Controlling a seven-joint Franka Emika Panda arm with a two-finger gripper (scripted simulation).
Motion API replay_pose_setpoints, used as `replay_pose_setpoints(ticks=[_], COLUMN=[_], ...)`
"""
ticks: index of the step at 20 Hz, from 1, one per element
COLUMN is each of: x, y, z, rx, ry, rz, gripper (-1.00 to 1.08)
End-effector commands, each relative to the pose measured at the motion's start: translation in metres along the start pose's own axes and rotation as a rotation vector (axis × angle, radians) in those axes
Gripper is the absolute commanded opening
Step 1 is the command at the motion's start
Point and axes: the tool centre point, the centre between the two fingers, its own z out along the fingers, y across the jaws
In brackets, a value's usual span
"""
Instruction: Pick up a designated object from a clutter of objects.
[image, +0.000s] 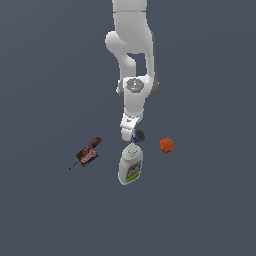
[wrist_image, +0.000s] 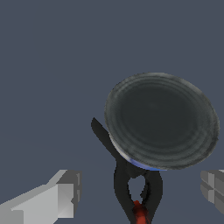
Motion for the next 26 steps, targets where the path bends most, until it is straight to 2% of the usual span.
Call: replay_pose_setpoints(ticks=[1,13,14,26], x=[0.000,0.000,0.000,0.000], y=[0.000,0.000,0.000,0.000], z=[0.010,0.027,0.027,0.027], rx=[0.000,0.000,0.000,0.000], ry=[0.000,0.000,0.000,0.000], rz=[-0.001,-0.003,-0.003,-0.003], gripper=[1.00,1.00,-1.00,-1.00])
